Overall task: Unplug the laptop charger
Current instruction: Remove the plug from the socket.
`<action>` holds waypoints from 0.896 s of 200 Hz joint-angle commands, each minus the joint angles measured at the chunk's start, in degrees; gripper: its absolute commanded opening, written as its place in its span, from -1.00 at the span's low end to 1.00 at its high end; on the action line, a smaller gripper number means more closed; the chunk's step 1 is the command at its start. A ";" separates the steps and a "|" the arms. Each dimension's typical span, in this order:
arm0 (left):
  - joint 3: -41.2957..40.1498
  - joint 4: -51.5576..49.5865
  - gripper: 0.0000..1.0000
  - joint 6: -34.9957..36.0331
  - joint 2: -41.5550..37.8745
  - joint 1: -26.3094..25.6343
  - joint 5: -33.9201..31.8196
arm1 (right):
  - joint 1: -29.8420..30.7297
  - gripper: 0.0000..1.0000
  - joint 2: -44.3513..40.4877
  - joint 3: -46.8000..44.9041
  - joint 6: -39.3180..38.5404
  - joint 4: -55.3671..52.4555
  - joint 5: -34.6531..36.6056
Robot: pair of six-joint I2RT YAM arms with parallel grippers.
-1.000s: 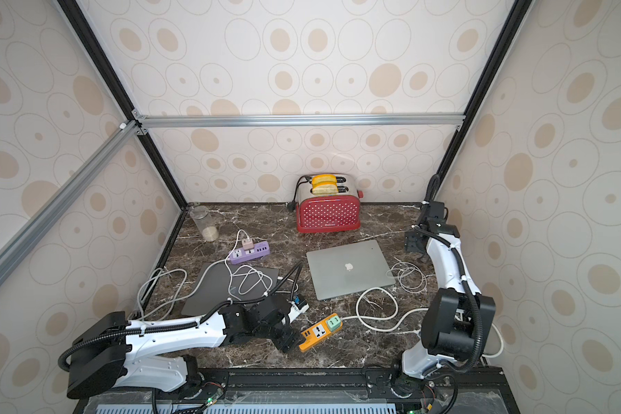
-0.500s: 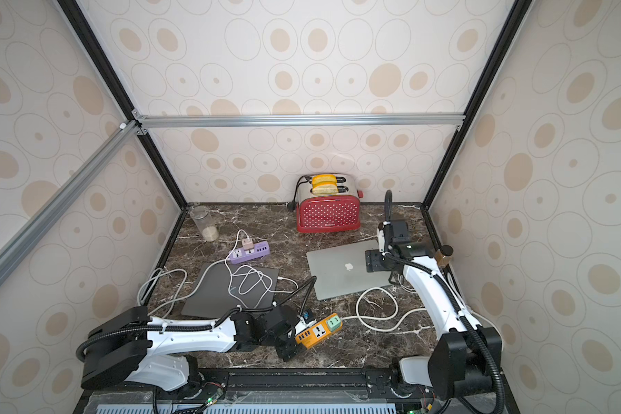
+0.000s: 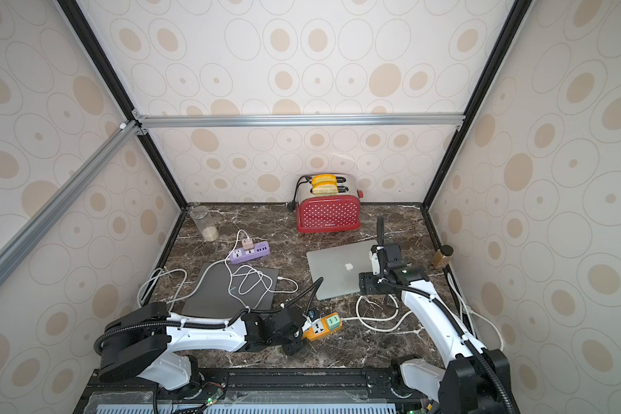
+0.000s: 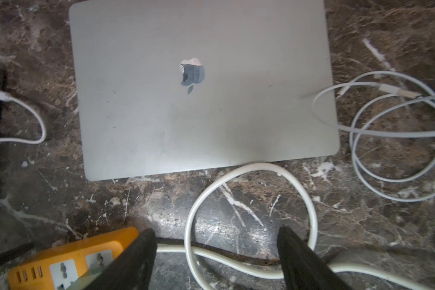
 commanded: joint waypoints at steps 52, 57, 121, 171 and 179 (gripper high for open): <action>-1.96 2.00 0.37 -0.95 -0.43 5.29 -7.68 | 11.63 0.51 -7.14 -6.50 5.60 4.96 1.35; -2.23 2.40 0.41 -0.90 -0.73 5.29 -7.36 | 12.67 0.51 -7.68 -6.93 6.06 5.40 1.92; -7.04 6.44 0.55 -2.80 -12.81 5.29 -0.73 | 28.23 0.50 -4.70 -7.10 13.36 9.12 13.63; -0.74 -4.39 0.31 -10.03 -13.60 5.99 -2.72 | 33.48 0.50 1.02 -4.69 18.16 6.97 17.88; 0.00 -4.92 0.21 -11.46 -12.88 6.06 -2.89 | 34.43 0.50 1.22 -4.68 18.50 7.25 18.32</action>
